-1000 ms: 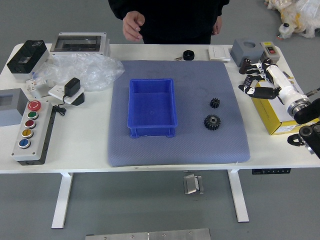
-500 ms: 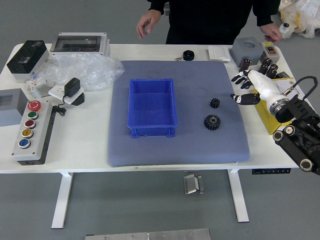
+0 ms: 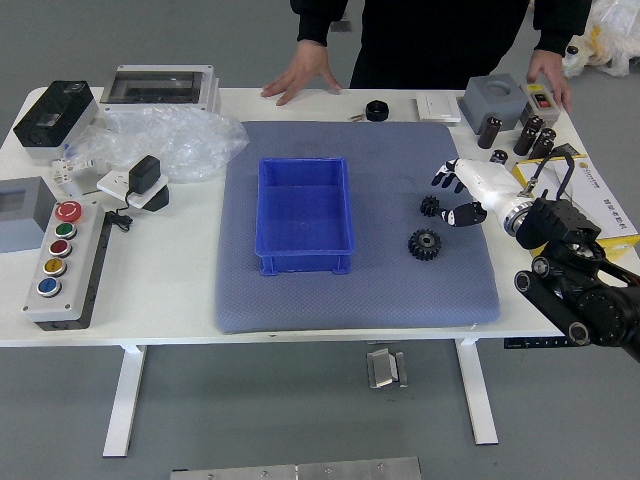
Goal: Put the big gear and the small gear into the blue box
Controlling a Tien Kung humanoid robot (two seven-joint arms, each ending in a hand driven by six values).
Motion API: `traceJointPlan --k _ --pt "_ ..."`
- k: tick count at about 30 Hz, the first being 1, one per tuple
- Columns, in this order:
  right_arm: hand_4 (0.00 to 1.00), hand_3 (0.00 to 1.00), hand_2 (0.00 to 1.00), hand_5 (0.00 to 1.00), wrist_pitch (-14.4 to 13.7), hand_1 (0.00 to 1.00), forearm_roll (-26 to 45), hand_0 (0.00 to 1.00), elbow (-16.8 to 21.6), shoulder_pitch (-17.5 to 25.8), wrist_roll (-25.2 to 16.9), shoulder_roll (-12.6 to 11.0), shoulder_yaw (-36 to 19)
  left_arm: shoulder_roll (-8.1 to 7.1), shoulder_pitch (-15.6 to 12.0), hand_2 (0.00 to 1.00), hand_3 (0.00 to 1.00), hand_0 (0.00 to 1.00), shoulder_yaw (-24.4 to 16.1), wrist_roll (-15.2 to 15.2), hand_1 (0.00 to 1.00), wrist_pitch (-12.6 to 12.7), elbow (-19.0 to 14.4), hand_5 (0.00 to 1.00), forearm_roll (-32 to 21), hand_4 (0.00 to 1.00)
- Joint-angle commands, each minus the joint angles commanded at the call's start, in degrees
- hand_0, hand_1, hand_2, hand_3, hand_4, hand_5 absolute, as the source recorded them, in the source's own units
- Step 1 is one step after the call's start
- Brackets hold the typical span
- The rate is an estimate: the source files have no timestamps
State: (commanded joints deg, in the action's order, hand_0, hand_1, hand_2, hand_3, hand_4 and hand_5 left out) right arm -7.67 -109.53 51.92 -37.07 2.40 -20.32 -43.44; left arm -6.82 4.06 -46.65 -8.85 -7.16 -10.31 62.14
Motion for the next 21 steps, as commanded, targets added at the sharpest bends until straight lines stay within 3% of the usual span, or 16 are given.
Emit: traceJointPlan --k 19,21 --pt "0.721 0.650 0.650 0.020 1.70 0.577 1.26 0.663 -5.65 -5.86 -1.85 0.80 6.85 0.09 0.40 0.812 0.833 0.860 -0.14 0.04 0.829 -0.01 0.00 0.302 -0.04 0.699" --pt "0.718 0.662 0.685 0.022 2.08 0.600 1.39 0.675 -6.00 -6.20 -1.94 0.86 7.21 0.10 0.44 0.812 0.833 0.860 -0.13 0.04 0.829 -0.01 0.00 0.302 -0.06 0.699"
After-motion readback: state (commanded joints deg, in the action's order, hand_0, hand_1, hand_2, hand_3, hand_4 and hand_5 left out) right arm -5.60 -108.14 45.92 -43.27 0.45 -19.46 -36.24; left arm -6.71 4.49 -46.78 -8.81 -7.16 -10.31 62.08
